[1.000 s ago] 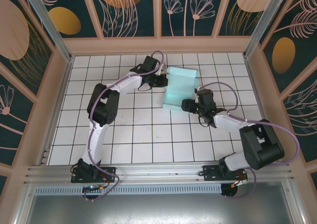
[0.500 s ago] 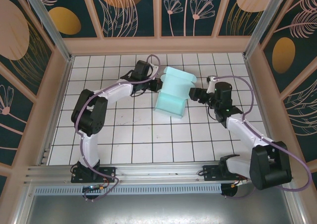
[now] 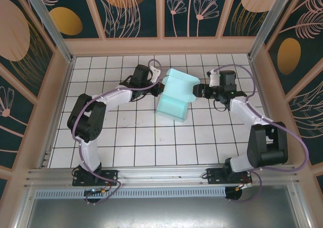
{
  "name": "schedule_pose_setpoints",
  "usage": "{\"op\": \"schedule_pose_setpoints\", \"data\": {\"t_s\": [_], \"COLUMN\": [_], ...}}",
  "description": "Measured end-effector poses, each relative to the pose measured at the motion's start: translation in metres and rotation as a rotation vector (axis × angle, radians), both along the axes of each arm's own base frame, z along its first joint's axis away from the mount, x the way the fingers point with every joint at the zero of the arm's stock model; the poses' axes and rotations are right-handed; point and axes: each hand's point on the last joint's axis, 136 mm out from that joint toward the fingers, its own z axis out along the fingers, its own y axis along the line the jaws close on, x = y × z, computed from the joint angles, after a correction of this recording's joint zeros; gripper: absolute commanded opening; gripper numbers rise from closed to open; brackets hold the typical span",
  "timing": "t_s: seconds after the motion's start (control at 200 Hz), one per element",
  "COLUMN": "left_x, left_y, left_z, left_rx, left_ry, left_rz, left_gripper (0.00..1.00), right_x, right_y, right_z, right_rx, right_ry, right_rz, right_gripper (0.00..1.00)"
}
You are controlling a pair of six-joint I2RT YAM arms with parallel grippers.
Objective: Fold the paper box
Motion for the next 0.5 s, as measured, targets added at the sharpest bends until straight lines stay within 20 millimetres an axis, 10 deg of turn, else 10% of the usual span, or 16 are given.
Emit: {"op": "schedule_pose_setpoints", "data": {"t_s": [0.24,0.5], "left_x": [-0.008,-0.010], "left_y": [-0.003,-0.005], "left_z": [0.006,0.008], "left_rx": [-0.028,-0.029], "left_ry": [-0.023,-0.037], "left_rz": [-0.045,-0.072], "left_gripper": [0.00,0.00], "right_x": [-0.008,-0.011], "right_y": [0.006,0.019], "right_z": [-0.020,-0.039], "right_rx": [0.023,0.056], "right_ry": [0.085,0.133], "right_rz": [0.143,0.246], "right_gripper": [0.56,0.19]}}
